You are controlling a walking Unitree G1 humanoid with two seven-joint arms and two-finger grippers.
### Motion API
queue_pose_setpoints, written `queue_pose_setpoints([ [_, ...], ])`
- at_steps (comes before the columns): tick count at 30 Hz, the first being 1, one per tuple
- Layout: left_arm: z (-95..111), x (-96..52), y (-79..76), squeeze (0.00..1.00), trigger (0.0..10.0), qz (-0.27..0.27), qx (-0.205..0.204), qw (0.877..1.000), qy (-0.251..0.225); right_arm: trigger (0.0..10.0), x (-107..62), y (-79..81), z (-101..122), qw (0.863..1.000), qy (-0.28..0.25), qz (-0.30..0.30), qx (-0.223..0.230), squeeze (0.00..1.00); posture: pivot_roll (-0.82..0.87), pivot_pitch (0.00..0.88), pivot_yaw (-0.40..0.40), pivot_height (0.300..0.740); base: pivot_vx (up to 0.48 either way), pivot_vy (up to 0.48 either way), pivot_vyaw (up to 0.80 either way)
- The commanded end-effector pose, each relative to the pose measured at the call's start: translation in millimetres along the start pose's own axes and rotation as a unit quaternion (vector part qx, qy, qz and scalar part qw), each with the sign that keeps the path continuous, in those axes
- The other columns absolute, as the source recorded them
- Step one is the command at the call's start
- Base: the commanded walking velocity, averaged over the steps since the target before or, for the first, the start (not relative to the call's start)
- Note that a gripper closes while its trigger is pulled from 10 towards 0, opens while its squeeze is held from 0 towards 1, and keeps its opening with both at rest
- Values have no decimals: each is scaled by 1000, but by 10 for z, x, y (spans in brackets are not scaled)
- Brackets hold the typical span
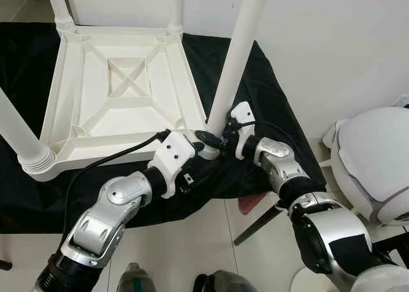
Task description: Building children table
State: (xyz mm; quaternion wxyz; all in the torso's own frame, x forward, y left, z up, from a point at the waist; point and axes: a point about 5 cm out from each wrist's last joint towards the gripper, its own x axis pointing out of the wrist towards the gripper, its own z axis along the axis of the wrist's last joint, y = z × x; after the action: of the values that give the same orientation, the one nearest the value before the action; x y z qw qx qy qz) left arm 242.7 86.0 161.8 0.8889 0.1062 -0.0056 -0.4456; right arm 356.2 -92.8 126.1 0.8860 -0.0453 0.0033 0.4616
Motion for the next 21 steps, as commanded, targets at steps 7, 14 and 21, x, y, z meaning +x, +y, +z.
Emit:
queue_pose_setpoints([
  [7,-40,32,-23,0,10000,-10,-2,1000,8,10000,-151,-92,-74,999,3,-51,-7,0,54,0,-113,740,0,0,0],
  [14,-48,38,-31,0,10000,-11,-3,1000,8,10000,-161,-64,-89,993,-24,-112,10,0,48,0,-116,740,0,0,0],
  [21,-50,46,-32,0,10000,-10,-2,1000,7,10000,-162,9,-163,984,-30,-174,19,0,47,0,-118,740,0,0,0],
])
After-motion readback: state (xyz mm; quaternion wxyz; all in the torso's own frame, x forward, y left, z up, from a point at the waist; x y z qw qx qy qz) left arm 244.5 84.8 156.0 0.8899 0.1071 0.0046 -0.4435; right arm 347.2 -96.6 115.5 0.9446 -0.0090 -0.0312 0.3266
